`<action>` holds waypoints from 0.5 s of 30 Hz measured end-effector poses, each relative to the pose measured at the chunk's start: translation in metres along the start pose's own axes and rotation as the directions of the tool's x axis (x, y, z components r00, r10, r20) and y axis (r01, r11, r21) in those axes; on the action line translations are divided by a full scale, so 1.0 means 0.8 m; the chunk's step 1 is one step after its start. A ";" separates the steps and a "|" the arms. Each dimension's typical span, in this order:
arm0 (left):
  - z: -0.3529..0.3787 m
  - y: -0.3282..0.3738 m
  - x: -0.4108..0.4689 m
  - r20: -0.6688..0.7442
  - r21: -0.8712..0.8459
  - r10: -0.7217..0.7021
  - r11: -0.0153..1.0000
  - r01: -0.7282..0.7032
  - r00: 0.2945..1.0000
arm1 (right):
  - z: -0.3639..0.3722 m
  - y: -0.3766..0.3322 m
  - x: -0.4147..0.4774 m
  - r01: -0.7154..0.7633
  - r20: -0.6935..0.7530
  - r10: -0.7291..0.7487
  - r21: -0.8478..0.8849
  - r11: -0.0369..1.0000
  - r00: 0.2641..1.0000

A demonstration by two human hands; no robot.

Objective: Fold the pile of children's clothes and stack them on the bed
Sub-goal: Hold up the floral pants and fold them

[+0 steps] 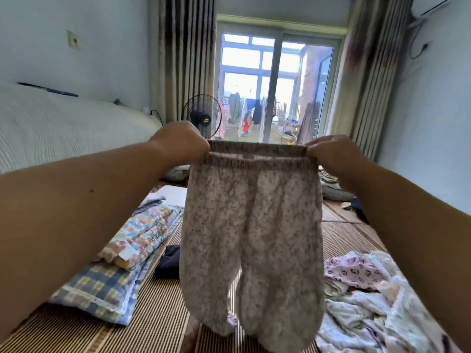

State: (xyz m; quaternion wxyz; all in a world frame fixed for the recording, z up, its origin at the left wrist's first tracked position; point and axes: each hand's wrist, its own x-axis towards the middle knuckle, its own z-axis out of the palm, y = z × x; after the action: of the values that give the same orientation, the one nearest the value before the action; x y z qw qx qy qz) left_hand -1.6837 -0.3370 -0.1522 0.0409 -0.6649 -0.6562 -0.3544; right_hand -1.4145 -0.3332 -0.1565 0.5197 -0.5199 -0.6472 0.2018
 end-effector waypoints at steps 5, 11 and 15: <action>-0.020 0.021 0.001 0.144 -0.454 0.184 0.885 -0.100 0.972 | -0.017 -0.025 0.008 0.100 0.056 -0.111 0.170 0.980 0.992; -0.033 0.031 -0.018 0.262 -0.286 0.392 0.904 -0.317 0.882 | -0.064 -0.020 -0.003 0.238 0.475 -0.196 -0.029 0.971 0.858; -0.022 0.029 -0.013 0.293 -0.165 0.343 0.938 -0.306 0.893 | -0.064 -0.010 -0.004 0.222 0.420 -0.140 -0.153 0.963 0.897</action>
State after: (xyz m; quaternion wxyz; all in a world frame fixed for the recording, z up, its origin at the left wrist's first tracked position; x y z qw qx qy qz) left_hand -1.6687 -0.3579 -0.1349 -0.0445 -0.8146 -0.5124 -0.2682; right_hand -1.3735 -0.3531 -0.1322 0.3371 -0.4529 -0.8030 0.1908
